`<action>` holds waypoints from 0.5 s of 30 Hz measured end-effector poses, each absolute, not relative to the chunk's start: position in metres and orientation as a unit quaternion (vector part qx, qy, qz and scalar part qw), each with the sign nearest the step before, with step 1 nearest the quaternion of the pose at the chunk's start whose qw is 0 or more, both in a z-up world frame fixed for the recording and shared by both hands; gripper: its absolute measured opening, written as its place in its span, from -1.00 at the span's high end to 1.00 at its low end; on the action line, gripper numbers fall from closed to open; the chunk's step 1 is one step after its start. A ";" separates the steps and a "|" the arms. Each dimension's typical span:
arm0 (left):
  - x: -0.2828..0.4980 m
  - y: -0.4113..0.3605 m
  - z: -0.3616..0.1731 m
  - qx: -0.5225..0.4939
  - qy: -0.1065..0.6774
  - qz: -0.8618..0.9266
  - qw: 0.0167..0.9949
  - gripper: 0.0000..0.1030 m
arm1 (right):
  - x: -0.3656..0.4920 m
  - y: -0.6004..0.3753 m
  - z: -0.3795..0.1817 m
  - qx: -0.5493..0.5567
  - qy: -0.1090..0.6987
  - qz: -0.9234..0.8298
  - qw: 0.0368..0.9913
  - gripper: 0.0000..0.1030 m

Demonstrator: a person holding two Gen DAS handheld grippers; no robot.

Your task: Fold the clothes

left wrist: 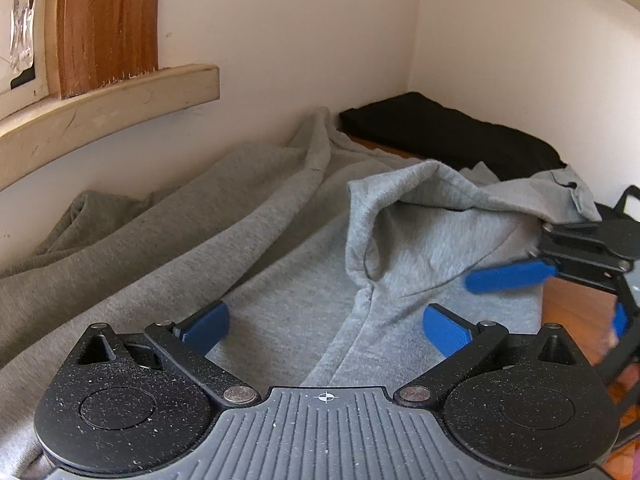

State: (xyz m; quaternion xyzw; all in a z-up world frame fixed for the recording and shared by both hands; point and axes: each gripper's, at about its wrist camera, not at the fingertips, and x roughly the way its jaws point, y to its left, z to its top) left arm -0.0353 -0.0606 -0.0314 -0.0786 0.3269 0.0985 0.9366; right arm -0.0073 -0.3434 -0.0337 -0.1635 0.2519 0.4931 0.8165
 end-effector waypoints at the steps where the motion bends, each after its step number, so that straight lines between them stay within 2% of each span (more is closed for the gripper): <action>1: -0.035 -0.060 -0.031 -0.079 0.327 0.098 0.937 -1.00 | -0.010 -0.353 -0.031 -0.175 0.244 0.485 0.821 -0.44; 8: -0.034 -0.058 -0.033 -0.080 0.327 0.098 0.937 -1.00 | 0.019 -0.461 -0.006 -0.222 0.239 0.356 0.876 -0.45; 15: -0.033 -0.058 -0.033 -0.079 0.327 0.098 0.937 -1.00 | 0.070 -0.510 -0.021 -0.218 0.267 0.275 0.897 -0.45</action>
